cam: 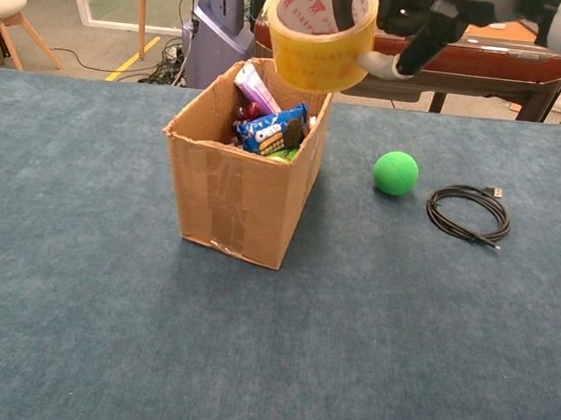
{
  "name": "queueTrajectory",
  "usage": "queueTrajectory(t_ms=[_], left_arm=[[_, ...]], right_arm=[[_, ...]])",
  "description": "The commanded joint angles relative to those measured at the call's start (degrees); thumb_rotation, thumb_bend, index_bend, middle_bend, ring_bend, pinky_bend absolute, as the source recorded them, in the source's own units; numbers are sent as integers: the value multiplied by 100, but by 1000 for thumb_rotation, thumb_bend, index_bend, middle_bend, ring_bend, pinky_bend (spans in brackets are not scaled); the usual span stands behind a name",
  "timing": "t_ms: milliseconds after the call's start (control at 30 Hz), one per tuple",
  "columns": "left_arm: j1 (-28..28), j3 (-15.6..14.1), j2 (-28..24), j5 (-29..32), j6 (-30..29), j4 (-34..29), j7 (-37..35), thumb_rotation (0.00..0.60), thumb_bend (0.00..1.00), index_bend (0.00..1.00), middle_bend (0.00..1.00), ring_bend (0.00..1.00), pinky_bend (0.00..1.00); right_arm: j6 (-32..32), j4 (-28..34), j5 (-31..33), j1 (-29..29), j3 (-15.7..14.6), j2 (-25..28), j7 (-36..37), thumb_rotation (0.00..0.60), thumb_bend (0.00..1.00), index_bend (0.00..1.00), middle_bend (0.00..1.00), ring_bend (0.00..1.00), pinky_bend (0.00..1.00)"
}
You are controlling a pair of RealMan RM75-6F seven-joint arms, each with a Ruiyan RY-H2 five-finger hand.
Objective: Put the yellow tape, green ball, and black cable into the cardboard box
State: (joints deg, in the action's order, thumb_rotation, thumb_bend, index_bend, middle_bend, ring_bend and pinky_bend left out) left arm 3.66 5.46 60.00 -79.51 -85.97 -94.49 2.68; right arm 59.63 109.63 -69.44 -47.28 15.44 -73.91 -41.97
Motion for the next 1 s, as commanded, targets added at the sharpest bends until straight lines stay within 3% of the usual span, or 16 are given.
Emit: queueTrajectory(t_ms=[33, 133, 200, 333, 600, 767, 833, 1000], left_arm=[[0, 0, -13, -6, 5, -7, -22, 600, 65, 431, 432, 407, 625], [6, -7, -25, -26, 17, -9, -48, 600, 65, 430, 432, 407, 625], [6, -17, -30, -38, 25, -12, -57, 600, 65, 430, 432, 407, 624], [7, -21, -32, -35, 31, -18, -45, 600, 65, 430, 432, 407, 625], [17, -34, -23, -22, 66, -17, 3, 600, 65, 430, 432, 407, 625], [15, -25, -20, 3, 62, -18, 19, 600, 65, 430, 432, 407, 624], [20, -17, -12, 27, 72, -11, 35, 600, 65, 431, 432, 407, 624], [35, -18, 7, 61, 113, 1, 82, 600, 65, 430, 432, 407, 625]], right_arm=[[16, -150, 98, -101, 2, -166, -59, 600, 321, 589, 1000, 1000, 1000], [70, -338, 85, -154, -13, -324, -7, 600, 110, 360, 1000, 1000, 1000], [94, -458, 34, -182, -20, -408, 94, 600, 32, 286, 1000, 1000, 1000], [166, -613, -183, -193, -47, -497, 361, 600, 0, 212, 1000, 1000, 1000], [550, -716, -767, -9, -129, -344, 838, 600, 0, 212, 1000, 1000, 1000], [1014, -812, -1228, 347, -292, -43, 1240, 600, 0, 381, 990, 967, 993], [1135, -897, -1333, 514, -385, 110, 1480, 600, 0, 429, 920, 890, 955], [1253, -1186, -1275, 830, -511, 382, 1944, 600, 0, 437, 702, 709, 838]])
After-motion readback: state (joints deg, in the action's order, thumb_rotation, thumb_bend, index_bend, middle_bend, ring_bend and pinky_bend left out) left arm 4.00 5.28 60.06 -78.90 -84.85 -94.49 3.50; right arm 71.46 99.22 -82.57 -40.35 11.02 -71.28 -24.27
